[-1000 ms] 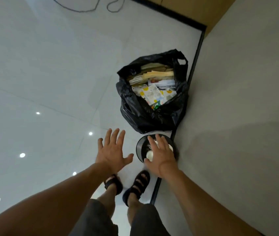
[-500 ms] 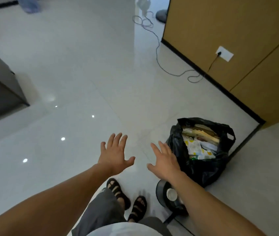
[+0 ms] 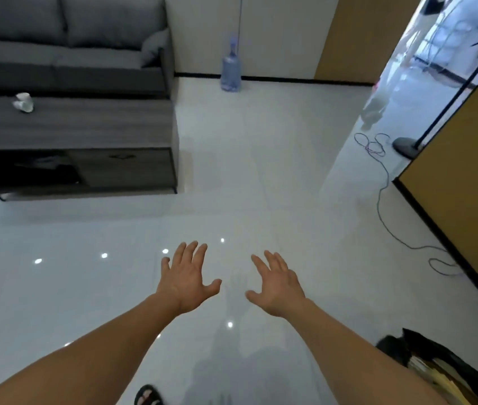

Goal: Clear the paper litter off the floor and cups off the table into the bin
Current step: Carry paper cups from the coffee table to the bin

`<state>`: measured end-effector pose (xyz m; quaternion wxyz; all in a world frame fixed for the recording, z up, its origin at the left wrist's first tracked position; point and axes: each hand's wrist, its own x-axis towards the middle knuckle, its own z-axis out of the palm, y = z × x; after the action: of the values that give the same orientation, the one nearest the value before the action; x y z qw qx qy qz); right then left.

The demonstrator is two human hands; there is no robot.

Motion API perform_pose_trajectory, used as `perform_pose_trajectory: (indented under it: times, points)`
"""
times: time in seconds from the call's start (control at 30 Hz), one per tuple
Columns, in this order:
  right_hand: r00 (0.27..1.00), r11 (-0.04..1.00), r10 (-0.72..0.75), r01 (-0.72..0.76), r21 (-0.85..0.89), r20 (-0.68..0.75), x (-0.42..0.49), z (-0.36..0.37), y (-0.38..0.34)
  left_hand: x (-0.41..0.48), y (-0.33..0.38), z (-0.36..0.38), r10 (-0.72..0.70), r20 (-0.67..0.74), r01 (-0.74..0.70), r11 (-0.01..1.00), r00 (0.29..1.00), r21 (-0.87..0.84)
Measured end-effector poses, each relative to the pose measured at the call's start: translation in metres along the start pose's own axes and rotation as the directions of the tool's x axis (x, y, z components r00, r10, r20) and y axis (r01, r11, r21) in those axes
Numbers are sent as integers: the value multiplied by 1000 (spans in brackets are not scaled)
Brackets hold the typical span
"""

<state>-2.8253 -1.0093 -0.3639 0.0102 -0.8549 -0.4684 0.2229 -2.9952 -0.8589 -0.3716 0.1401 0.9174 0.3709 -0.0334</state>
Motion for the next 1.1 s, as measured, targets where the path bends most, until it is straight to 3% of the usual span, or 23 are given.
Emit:
perform_pose_trajectory:
  times: [0.17,0.37,0.67,1.1]
  points:
    - [991,982,-134,134,-131,4,71,0,-119,11,-126,-42,-154,-50,151,987,987,-50]
    - [963,950,-266,268,-162,34,137,0,-245,15,-251,-84,-306,-83,301,951,948,-73]
    - [919,888,-385,393,-238,83,268,-24,-358,78,-367,-121,-431,-107,416,899,896,-139]
    - [792,752,-593,609,-254,144,462,-72,-555,179,-547,-197,-658,-156,630,751,736,-196]
